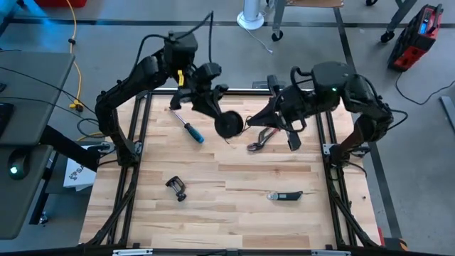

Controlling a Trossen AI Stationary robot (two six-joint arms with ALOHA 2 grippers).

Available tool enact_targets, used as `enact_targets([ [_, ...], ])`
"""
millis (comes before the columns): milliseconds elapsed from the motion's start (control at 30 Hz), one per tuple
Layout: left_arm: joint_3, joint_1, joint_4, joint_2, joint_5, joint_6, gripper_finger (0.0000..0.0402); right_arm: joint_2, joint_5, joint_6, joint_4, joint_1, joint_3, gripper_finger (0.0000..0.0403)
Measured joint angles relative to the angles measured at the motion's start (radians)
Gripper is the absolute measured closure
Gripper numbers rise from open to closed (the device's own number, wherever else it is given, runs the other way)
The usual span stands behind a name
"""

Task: Coil cords
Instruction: Coil the black wire onto the black spool

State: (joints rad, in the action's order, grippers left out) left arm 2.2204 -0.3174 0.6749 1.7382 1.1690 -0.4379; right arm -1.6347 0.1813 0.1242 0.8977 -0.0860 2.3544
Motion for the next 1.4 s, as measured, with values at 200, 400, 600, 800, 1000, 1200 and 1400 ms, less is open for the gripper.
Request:
enact_targets([
  [200, 0.0, 0.058, 0.015, 0.0, -0.003, -0.056, 0.0401, -0.005, 0.136, 0.007, 0.005, 0.077, 0.0, 0.0403],
  [400, -0.001, 0.074, 0.019, 0.008, -0.069, -0.061, 0.0401, -0.02, 0.276, -0.03, -0.045, 0.099, 0.0, 0.0403],
  [600, -0.001, 0.075, 0.01, 0.011, -0.06, -0.105, 0.0401, -0.048, 0.28, 0.009, -0.049, 0.104, 0.0, 0.0403],
  [800, -0.001, 0.121, -0.033, 0.027, 0.007, -0.186, 0.0401, -0.099, 0.225, 0.047, -0.059, 0.106, 0.0, 0.0403],
  [1000, -0.001, 0.137, -0.118, 0.034, 0.043, -0.25, 0.0401, -0.137, 0.247, -0.005, -0.12, 0.104, 0.0, 0.0384],
  [1200, 0.0, 0.125, -0.184, 0.024, 0.061, -0.339, 0.0401, -0.144, 0.221, -0.039, -0.183, 0.096, 0.0, 0.0316],
  [1400, 0.002, 0.1, -0.328, 0.009, 0.101, -0.499, 0.0401, -0.145, 0.145, 0.045, -0.252, 0.071, 0.0, 0.0283],
])
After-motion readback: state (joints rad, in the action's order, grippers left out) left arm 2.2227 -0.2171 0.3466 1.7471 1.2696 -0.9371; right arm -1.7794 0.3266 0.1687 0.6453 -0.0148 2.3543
